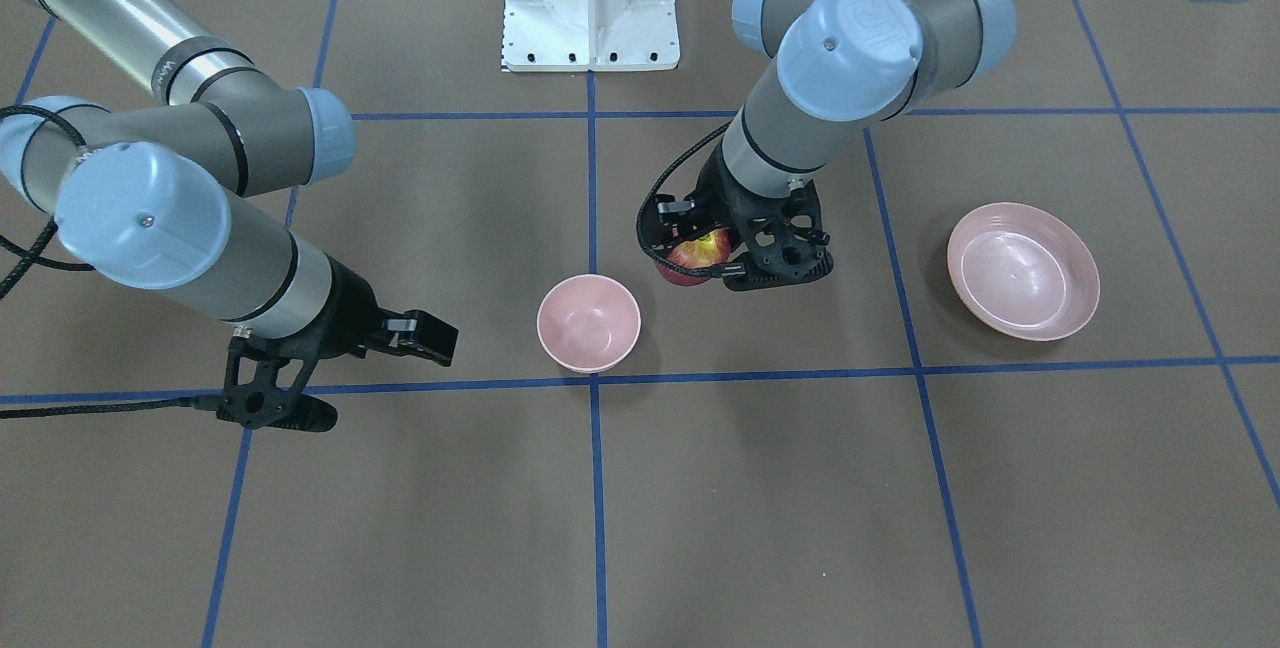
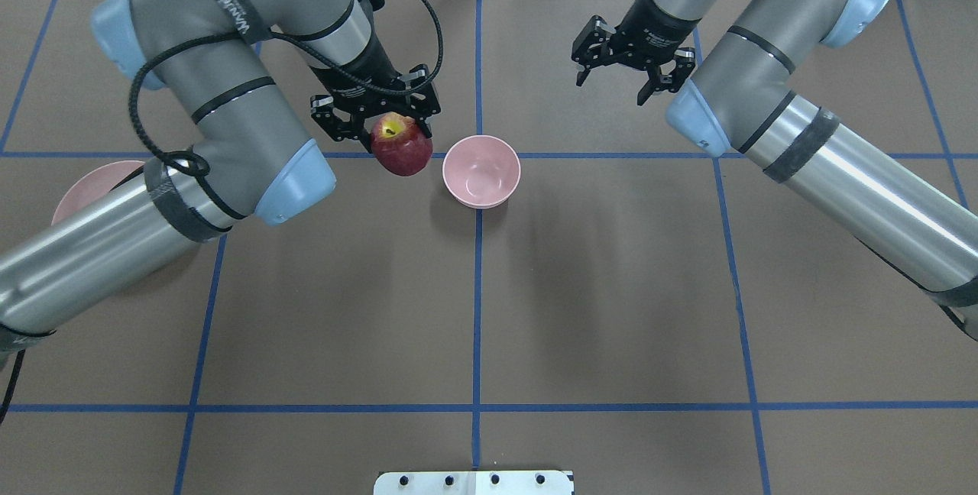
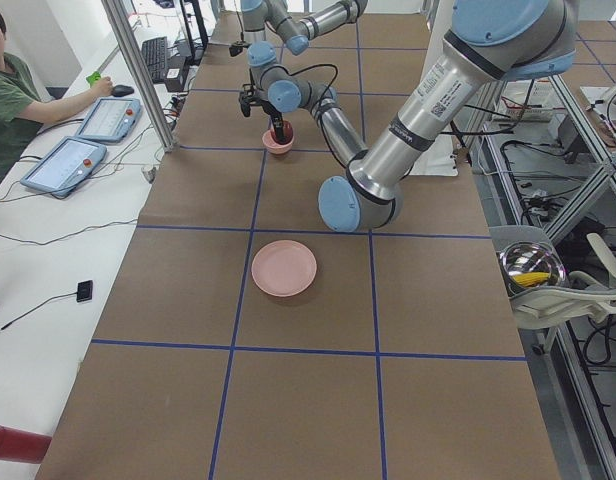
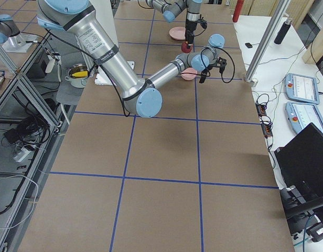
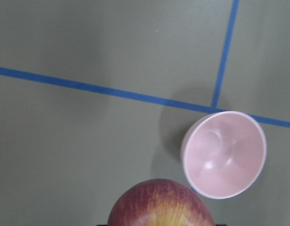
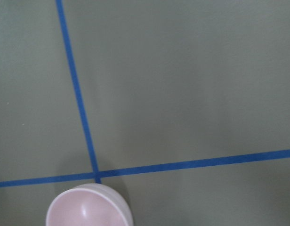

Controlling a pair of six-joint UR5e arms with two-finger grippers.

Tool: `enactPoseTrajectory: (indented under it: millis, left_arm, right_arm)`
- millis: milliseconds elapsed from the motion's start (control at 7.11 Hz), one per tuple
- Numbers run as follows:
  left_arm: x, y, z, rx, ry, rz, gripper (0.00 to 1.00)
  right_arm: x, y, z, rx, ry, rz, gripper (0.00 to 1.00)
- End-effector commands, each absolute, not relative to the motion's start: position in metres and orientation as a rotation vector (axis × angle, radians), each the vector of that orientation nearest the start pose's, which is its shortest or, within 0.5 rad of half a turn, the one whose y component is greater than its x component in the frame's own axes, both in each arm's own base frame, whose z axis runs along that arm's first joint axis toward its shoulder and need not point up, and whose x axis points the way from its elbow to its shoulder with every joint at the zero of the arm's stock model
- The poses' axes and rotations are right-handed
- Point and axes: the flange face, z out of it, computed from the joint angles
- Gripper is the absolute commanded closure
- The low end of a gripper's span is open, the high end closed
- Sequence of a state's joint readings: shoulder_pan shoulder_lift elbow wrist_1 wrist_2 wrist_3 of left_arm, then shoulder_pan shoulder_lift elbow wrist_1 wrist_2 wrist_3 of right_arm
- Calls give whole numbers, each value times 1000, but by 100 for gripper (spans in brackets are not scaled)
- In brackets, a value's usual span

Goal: Move apple from plate to bowl
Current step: 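Carry the apple toward the bowl while the right gripper releases it and withdraws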

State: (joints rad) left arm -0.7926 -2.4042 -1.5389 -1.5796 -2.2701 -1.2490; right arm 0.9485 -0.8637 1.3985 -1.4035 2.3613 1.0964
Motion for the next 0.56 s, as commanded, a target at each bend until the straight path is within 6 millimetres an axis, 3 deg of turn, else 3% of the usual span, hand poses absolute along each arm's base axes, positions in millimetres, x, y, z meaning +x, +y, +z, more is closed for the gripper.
enactPoseTrajectory:
  millis: [0, 422]
  left_arm:
    - [508, -560, 122, -105, 978, -164, 100]
    - [570, -557, 136, -85, 970, -182, 100]
  right_arm:
    - [-339, -640, 324, -109, -960, 124, 0]
    - [-313, -633, 359, -84, -943, 87, 0]
